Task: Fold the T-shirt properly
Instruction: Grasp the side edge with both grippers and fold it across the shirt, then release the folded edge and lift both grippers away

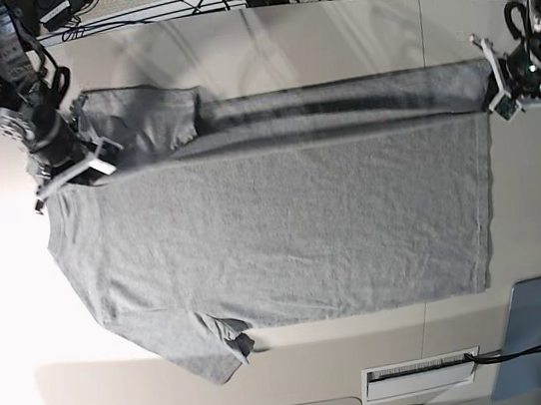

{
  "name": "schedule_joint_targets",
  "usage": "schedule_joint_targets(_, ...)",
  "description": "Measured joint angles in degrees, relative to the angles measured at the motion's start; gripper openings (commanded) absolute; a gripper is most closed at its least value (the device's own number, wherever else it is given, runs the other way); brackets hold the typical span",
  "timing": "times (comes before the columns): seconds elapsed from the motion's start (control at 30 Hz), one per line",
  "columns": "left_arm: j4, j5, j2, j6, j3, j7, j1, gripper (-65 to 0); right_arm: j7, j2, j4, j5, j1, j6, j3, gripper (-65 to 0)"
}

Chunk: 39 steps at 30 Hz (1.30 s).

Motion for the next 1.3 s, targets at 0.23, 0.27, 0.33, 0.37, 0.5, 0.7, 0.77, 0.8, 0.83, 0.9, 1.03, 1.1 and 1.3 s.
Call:
schedule_joint_targets(0.23,-4.2,0.2,2.8,-2.9,0.7,0.1,-8.2,-65.0,-1.2,0.0,-3.1,-1.4,6.2,-1.7,-4.1,-65.0)
schedule_joint_targets(0.27,-4.2,0.2,3.3,-3.6,0.7,0.1,-8.9,-65.0,-1.3,0.0,-3.1,-1.4,6.7,-1.7,-4.1,-65.0)
schedule_joint_targets(0.33,-4.4,0.2,4.1,-3.9,0.7,-0.1,-10.0,-65.0,-1.4,0.0,-3.1,-1.5,7.8,-1.7,-4.1,-65.0)
schedule_joint_targets(0.37,-4.5,0.2,4.3,-3.8,0.7,-0.1,-10.3,-65.0,-1.4,0.0,-3.1,-1.5,8.1,-1.8,-4.1,-65.0)
schedule_joint_targets(0.5,-4.8,0.3,4.4,-3.9,0.7,0.2,-11.2,-65.0,-0.6,0.0,-3.1,-1.6,8.5,-2.2,-4.1,-65.0)
schedule_joint_targets(0.7,-4.8,0.4,4.4,-3.7,0.7,0.1,-12.4,-65.0,-0.5,0.0,-3.1,-1.6,9.0,-2.2,-4.1,-65.0)
schedule_joint_targets(0.77,-4.8,0.4,4.5,-3.9,0.7,0.1,-12.2,-65.0,-0.5,0.0,-3.1,-1.6,9.1,-2.2,-4.1,-65.0)
schedule_joint_targets(0.8,-4.8,0.2,4.5,-4.3,0.7,0.1,-12.2,-65.0,-0.5,0.0,-3.1,-1.6,9.1,-2.2,-4.1,-65.0)
schedule_joint_targets(0.83,-4.8,0.2,4.5,-4.3,0.7,0.1,-12.3,-65.0,-0.5,0.0,-3.1,-1.6,9.2,-2.2,-4.1,-65.0)
schedule_joint_targets(0.9,-4.8,0.2,4.5,-4.3,0.7,0.1,-12.3,-65.0,-0.5,0.0,-3.1,-1.6,9.2,-2.2,-4.1,-65.0)
schedule_joint_targets(1.03,-4.8,0.1,4.5,-4.3,0.7,0.1,-12.3,-65.0,-0.5,0.0,-3.1,-1.6,9.2,-2.2,-4.1,-65.0)
schedule_joint_targets(1.1,-4.8,-1.4,4.5,-4.3,0.7,0.2,-12.3,-65.0,-0.5,0.0,-3.1,0.3,9.2,-2.3,-4.1,-64.1)
schedule_joint_targets(1.3,-4.8,-1.8,4.5,-4.1,0.7,0.3,-12.3,-38.0,-0.5,0.0,-3.1,2.4,10.1,-5.1,-4.1,-39.9)
